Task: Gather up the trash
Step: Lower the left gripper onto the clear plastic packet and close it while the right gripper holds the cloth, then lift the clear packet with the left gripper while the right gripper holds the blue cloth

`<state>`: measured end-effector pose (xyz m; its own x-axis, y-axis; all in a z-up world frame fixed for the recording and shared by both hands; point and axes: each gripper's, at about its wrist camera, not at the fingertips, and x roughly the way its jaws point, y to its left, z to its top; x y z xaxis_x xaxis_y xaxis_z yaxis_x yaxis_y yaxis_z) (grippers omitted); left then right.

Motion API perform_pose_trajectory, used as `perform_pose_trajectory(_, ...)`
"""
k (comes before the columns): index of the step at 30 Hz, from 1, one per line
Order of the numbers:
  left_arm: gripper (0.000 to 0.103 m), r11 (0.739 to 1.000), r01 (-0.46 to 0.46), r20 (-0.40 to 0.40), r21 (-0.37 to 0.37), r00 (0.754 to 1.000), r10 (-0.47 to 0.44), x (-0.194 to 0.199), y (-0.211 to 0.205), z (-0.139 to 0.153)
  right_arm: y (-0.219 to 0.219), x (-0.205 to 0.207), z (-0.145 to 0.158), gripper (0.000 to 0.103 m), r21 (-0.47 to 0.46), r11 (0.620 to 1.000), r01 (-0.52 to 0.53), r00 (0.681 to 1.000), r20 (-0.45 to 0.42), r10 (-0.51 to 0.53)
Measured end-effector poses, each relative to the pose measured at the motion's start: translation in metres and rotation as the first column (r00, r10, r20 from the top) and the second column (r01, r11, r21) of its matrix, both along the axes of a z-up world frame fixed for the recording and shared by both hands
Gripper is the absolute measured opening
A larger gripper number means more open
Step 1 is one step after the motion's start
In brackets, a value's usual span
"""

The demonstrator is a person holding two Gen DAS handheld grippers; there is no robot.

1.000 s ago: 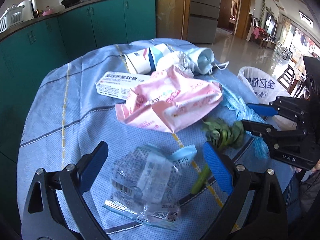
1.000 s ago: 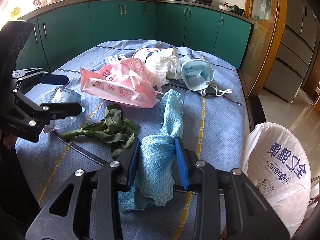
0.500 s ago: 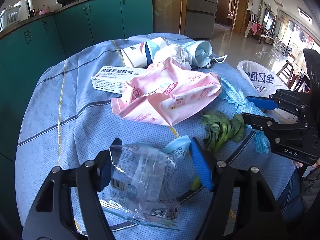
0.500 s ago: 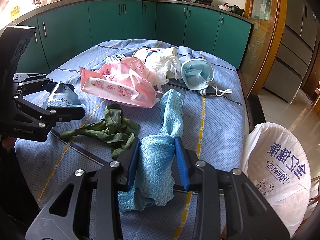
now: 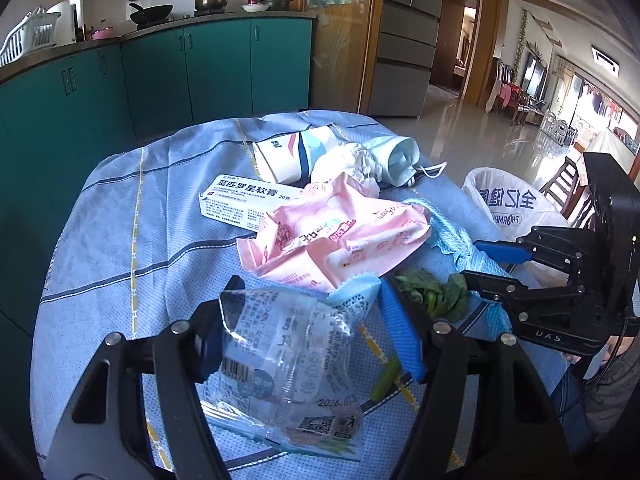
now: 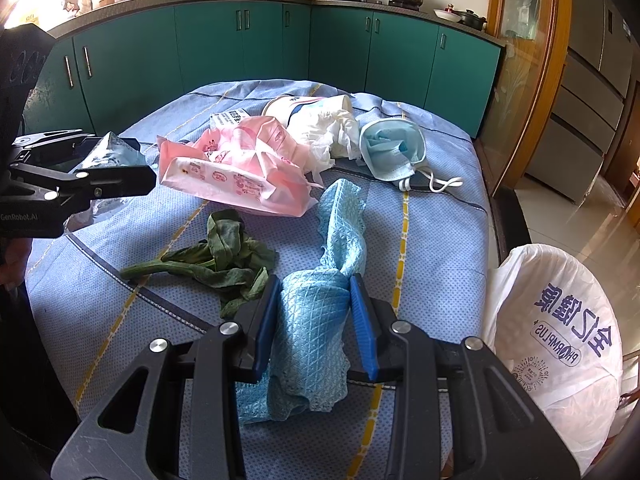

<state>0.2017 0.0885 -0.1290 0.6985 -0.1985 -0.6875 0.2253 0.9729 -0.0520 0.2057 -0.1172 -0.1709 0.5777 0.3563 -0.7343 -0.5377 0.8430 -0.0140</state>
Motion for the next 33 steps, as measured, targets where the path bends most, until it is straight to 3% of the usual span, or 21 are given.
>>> perform_pose_trajectory(23,0.069,1.0,-0.004,-0.012,0.007,1.0,0.005,0.0019,-0.001,-0.0051,0.0002,0.0001,-0.0002,0.036,-0.001,1.0,0.0,1.0,-0.001,0.0)
perform_pose_trajectory(33,0.078,0.999,-0.012,-0.046,0.037,0.999,0.014,0.0025,0.0043,-0.0088,-0.0006,0.0,0.0001,0.036,0.001,1.0,0.002,1.0,0.0,-0.002)
